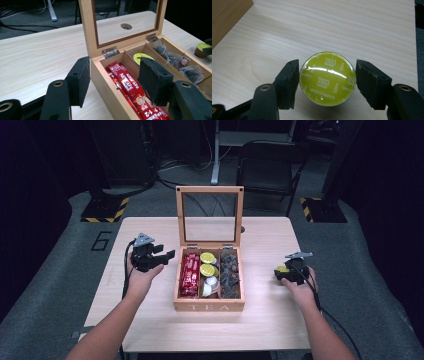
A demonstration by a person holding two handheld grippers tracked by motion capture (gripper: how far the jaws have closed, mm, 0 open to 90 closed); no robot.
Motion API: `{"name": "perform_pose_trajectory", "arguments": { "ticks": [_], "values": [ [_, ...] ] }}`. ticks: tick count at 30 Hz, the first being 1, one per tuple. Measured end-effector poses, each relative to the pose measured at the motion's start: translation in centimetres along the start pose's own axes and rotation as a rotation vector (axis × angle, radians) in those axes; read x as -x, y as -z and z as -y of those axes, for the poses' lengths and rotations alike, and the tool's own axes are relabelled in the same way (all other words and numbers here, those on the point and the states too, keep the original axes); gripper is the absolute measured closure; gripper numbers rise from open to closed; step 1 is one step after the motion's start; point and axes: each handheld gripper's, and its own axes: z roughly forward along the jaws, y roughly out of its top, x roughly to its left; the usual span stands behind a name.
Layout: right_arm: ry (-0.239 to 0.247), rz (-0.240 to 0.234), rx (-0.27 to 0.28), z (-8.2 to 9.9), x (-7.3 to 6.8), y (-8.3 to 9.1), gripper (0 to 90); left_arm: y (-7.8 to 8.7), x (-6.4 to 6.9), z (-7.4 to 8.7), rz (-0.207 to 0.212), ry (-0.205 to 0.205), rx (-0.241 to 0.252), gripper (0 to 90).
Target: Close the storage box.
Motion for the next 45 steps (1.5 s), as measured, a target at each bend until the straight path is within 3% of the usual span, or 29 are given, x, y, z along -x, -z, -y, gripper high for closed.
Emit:
{"name": "perform_pose_trajectory", "arguments": {
  "ticks": [3, 4, 12, 28, 37, 45],
  "values": [
    [-0.013, -0.007, 0.009, 0.0, 0.3, -0.1, 36.2, 0.0, 0.0, 0.0, 0.002, 0.001, -0.001, 42.8],
    [-0.044, -0.015, -0.003, 0.0, 0.1, 0.1, 36.0, 0.0, 0.0, 0.0, 0.002, -0.001, 0.0, 42.8],
    [-0.053, 0.007, 0.014, -0.4, 0.3, 0.4, 32.3, 0.1, -0.1, 0.0, 0.0, 0.0, 0.002, 42.8],
    [0.028, -0.034, 0.07, -4.1, -2.0, 2.0, 32.5, 0.0, -0.1, 0.0, -0.001, -0.005, -0.003, 42.8],
    [0.065, -0.027, 0.099, -5.8, -3.2, 2.8, 32.8, 0.1, -0.2, 0.1, -0.002, -0.002, -0.002, 42.8],
    [0.117, -0.069, 0.147, -8.1, -5.1, 3.9, 32.9, 0.0, -0.3, -0.1, -0.006, 0.0, 0.0, 42.8]
  ]
}}
